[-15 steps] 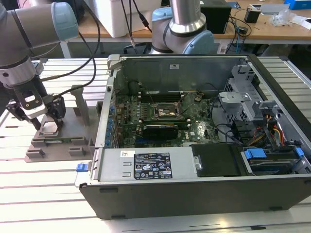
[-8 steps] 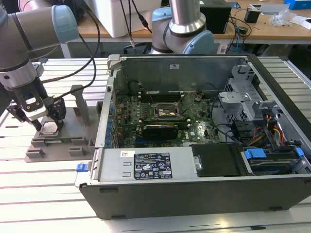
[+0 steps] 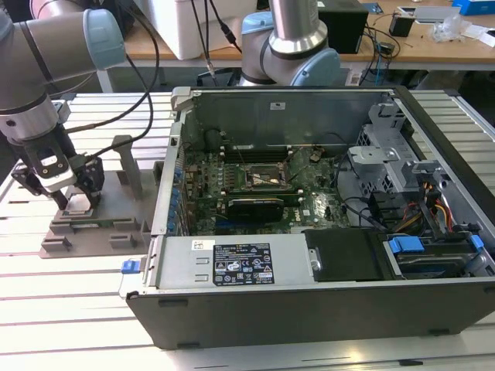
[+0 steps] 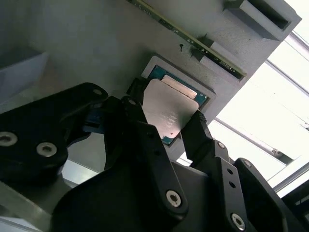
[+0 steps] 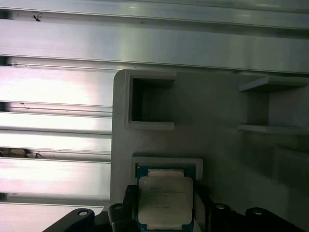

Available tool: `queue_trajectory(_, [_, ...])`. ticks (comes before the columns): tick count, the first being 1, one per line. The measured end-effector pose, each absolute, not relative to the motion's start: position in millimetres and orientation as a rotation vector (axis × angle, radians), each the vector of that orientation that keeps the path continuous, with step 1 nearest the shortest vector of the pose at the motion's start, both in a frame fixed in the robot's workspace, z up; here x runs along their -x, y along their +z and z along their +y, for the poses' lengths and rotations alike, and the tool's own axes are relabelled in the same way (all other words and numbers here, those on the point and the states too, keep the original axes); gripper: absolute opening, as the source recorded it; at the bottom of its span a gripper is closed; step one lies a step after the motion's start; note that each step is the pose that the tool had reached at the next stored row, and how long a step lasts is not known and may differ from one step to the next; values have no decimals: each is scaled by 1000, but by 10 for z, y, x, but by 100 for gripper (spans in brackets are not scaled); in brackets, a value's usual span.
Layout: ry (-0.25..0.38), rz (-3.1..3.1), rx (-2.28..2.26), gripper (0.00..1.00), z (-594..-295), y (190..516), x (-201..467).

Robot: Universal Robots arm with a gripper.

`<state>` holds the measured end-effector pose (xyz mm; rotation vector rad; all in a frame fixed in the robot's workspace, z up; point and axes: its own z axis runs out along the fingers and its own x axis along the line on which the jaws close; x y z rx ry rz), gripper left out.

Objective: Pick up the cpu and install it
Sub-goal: 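Pick up the cpu and move it towards the insertion slot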

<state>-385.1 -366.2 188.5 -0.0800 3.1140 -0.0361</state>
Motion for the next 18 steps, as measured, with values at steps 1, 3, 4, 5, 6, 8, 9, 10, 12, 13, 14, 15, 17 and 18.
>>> queue_trajectory(1, [-36,3114,80,55,-3662,1885,3851])
queue_trajectory(3, [-36,3114,80,55,-3662,1883,3851])
queue_trajectory(4, [-36,3114,80,55,-3662,1882,3851])
queue_trajectory(5, [-36,3114,80,55,-3662,1881,3851])
queue_trajectory(6, [-36,3114,80,55,-3662,1880,3851])
queue_trajectory(8, [-36,3114,80,55,-3662,1880,3851])
queue_trajectory(9, [-36,3114,80,55,-3662,1886,3850])
queue_trajectory(10, [-36,3114,80,55,-3658,1930,3850])
queue_trajectory(12, [-36,3114,80,55,-3647,2014,3851])
queue_trajectory(13, [-36,3114,80,55,-3644,2040,3851])
queue_trajectory(14, [-36,3114,80,55,-3637,2089,3850])
queue_trajectory(15, [-36,3114,80,55,-3637,2126,3850])
queue_trajectory(17, [-36,3114,80,55,-3633,2209,3851])
queue_trajectory(18, [-36,3114,80,55,-3630,2257,3851])
